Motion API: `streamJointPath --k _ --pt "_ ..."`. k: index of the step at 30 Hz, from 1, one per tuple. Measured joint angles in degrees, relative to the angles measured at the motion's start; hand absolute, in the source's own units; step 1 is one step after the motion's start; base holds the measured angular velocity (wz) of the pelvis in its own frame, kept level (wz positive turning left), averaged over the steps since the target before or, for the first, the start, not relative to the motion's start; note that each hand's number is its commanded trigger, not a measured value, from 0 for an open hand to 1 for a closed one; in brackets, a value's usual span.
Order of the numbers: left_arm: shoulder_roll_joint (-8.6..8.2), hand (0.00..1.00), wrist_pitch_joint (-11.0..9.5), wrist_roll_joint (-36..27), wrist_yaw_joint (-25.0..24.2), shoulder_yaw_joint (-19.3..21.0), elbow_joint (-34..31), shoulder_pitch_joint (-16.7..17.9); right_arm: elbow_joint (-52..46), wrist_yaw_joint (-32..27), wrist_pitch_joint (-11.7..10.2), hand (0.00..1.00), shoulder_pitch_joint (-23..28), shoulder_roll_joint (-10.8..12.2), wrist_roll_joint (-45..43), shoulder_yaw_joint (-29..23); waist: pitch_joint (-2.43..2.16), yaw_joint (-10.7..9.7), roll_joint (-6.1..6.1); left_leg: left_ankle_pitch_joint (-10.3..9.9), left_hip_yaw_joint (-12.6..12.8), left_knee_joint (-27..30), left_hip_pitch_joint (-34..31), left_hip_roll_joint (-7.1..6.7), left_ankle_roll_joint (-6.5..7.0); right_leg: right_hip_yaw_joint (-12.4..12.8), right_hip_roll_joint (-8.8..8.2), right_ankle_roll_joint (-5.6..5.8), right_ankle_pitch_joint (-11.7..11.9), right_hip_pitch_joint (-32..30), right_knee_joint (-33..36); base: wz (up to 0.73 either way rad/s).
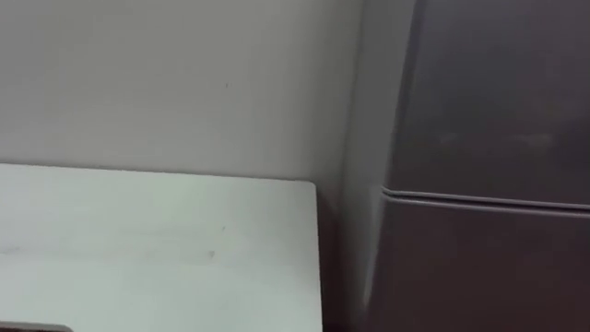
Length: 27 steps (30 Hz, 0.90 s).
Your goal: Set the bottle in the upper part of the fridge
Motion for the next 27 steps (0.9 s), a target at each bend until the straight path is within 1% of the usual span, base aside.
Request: streamJointPath --k 2,6,8,9,12,13,15,16,17,18,19,20,21,23,27 --pt "0.0 0.0 0.0 0.0 1.0 0.0 0.0 -0.1 0.0 -1.2 0.2 0.0 1.5 0.0 0.0 -0.4 0.15 0.0 -0.84 -0.1 0.4 -0.3 0.2 0.12 -0.14 0.1 0.03 -0.01 -0.2 0.0 -0.1 -0.07" --pt "0.05 0.0 -0.1 -0.6 2.1 0.0 0.2 -0.8 0.0 -2.0 0.3 0.0 2.9 0.0 0.0 -0.4 0.26 -0.6 -1.18 -0.4 0.6 -0.7 0.3 0.45 -0.23 0.2 0.21 -0.04 -0.2 -0.2 0.0 -0.08" --pt "-0.05 0.0 -0.1 -0.6 2.1 0.0 0.2 -1.0 0.0 -2.1 0.4 0.0 5.2 0.0 0.1 -0.4 0.22 -0.6 -1.31 -0.8 0.6 -0.6 0.3 0.59 -0.26 0.2 0.33 -0.05 -0.2 -0.2 0.0 0.0" --pt "-0.08 0.0 -0.1 -0.6 2.2 0.0 0.2 -1.0 0.0 -2.1 0.4 0.0 5.7 0.0 0.1 -0.4 0.22 -0.6 -1.26 -0.9 0.7 -0.6 0.4 0.63 -0.26 0.2 0.34 -0.05 -0.2 -0.2 0.0 -0.09" --pt "-0.19 0.0 0.1 -0.5 2.6 0.0 0.2 -1.2 0.0 -2.2 0.5 0.0 7.4 0.0 1.0 -0.4 0.33 -0.5 -0.35 -1.2 1.6 -1.0 0.6 0.8 -0.2 1.3 0.47 -0.05 -0.2 -0.2 0.0 -0.18" --pt "-0.18 0.0 0.3 -0.5 3.1 0.0 0.3 -1.0 0.0 -2.6 0.5 0.0 8.4 0.0 2.3 -0.4 0.16 -0.5 0.06 -1.3 1.7 -1.2 0.6 0.81 -0.21 1.6 0.5 -0.05 -0.2 -0.2 0.0 -0.1" --pt "-0.22 0.0 0.4 -0.5 3.7 0.0 0.3 -0.8 0.4 -2.9 0.5 0.0 10.5 0.3 4.5 -0.5 -0.05 -0.7 0.47 -1.3 1.7 -1.5 0.7 0.79 -0.21 1.7 0.49 -0.05 -0.2 -0.2 0.0 -0.04" --pt "-0.27 0.0 0.4 -0.5 3.8 0.0 0.3 -0.9 0.4 -2.9 0.5 0.0 11.7 0.9 6.4 -0.5 0.02 -1.1 0.46 -1.3 1.7 -1.6 0.8 0.8 -0.21 1.6 0.49 -0.05 -0.2 -0.2 0.0 0.0" --pt "-0.28 0.0 0.4 -0.5 3.8 0.0 0.3 -0.9 0.6 -2.8 0.5 0.0 12.7 2.1 7.7 -0.8 0.05 -1.1 0.64 -1.3 1.7 -1.7 0.8 0.81 -0.22 1.5 0.51 -0.05 -0.2 -0.3 0.0 0.0" --pt "-0.32 0.0 0.4 -0.5 3.8 0.0 0.3 -1.0 0.8 -2.8 0.5 0.0 13.0 2.9 8.2 -1.0 0.06 -1.2 0.76 -1.3 1.8 -1.7 0.8 0.83 -0.26 1.5 0.52 -0.05 -0.2 -0.3 0.0 -0.09" --pt "-0.48 0.0 0.4 -0.5 3.8 0.0 0.2 -1.0 1.6 -2.7 0.5 0.0 13.6 4.2 9.4 -1.3 -0.01 -1.2 1.03 -1.2 2.0 -1.8 0.7 0.86 -0.3 1.6 0.53 -0.05 -0.2 -0.5 0.0 -0.11" --pt "-0.83 0.0 0.4 -0.5 3.7 0.0 0.2 -0.9 3.0 -2.6 0.6 0.0 14.0 5.3 9.7 -1.5 0.01 -1.2 1.33 -1.2 2.2 -1.8 0.8 0.9 -0.3 1.7 0.53 -0.05 -0.2 -0.6 0.0 -0.11" --pt "-1.08 0.0 0.4 -0.5 3.7 0.0 0.2 -1.0 3.7 -2.5 0.8 0.0 14.3 5.7 10.0 -1.5 0.03 -1.2 1.52 -1.2 2.3 -1.7 0.8 0.9 -0.3 1.7 0.53 -0.05 -0.2 -0.6 0.0 -0.06" --pt "-2.04 0.0 0.4 -0.6 3.6 0.0 0.1 -1.1 5.5 -2.3 1.3 0.0 15.2 7.9 10.3 -1.5 0.04 -1.3 2.01 -1.2 2.4 -1.7 0.9 0.89 -0.3 1.9 0.53 -0.05 -0.2 -0.6 0.1 -0.03" --pt "-2.45 0.0 0.4 -0.6 3.7 -0.6 0.1 -1.5 7.9 -1.4 1.6 0.0 18.8 10.0 11.5 -0.6 0.08 -1.2 2.35 -1.3 2.3 -1.7 1.7 0.95 -0.3 1.7 0.54 -0.05 -0.2 0.0 0.1 0.02"
